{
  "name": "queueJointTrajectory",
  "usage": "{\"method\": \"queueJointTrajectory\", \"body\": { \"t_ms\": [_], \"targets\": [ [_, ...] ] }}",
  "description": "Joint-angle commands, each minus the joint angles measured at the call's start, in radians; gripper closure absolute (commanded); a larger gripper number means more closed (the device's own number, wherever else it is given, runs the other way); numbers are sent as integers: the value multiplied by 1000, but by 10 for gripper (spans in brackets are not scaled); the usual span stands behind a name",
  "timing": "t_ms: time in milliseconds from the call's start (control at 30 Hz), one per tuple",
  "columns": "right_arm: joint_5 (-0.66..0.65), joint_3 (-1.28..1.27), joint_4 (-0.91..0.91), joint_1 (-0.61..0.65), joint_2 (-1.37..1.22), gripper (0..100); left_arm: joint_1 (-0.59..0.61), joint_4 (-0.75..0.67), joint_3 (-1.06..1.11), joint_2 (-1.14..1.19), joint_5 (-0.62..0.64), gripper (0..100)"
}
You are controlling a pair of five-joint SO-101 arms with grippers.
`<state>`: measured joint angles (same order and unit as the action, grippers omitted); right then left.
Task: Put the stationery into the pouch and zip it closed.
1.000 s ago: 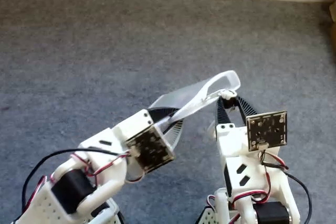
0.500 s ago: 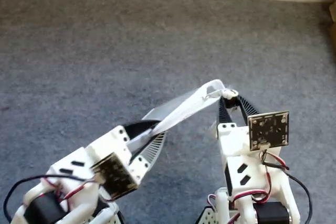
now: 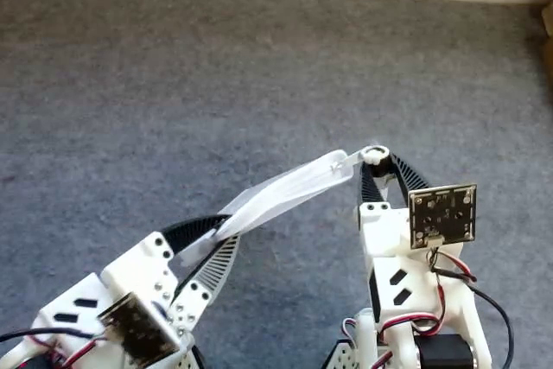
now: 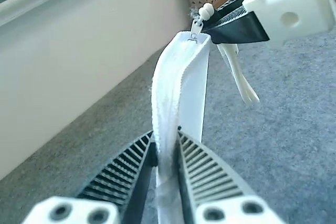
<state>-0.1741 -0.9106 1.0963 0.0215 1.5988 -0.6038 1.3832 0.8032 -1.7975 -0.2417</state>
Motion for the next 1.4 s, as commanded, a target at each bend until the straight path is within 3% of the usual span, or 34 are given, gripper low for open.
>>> {"method": "queueJointTrajectory", "body": {
  "t_ms": [0, 400, 533, 700, 1000, 1367],
  "targets": [
    [5, 47, -31, -114, -5, 994, 47, 35, -136, -33, 6, 995],
    [3, 47, -22, -120, -4, 994, 48, 78, -193, -33, 15, 995],
    [11, 51, 22, -116, 1, 927, 48, 72, -153, -33, 38, 995],
    [12, 50, 84, -102, 2, 751, 108, -43, -64, -31, 40, 995],
    [12, 48, 91, -1, -4, 750, 338, -331, 122, -31, 8, 995],
    [52, 48, 90, 2, -4, 750, 437, -701, 343, -30, -64, 995]
  ]
}}
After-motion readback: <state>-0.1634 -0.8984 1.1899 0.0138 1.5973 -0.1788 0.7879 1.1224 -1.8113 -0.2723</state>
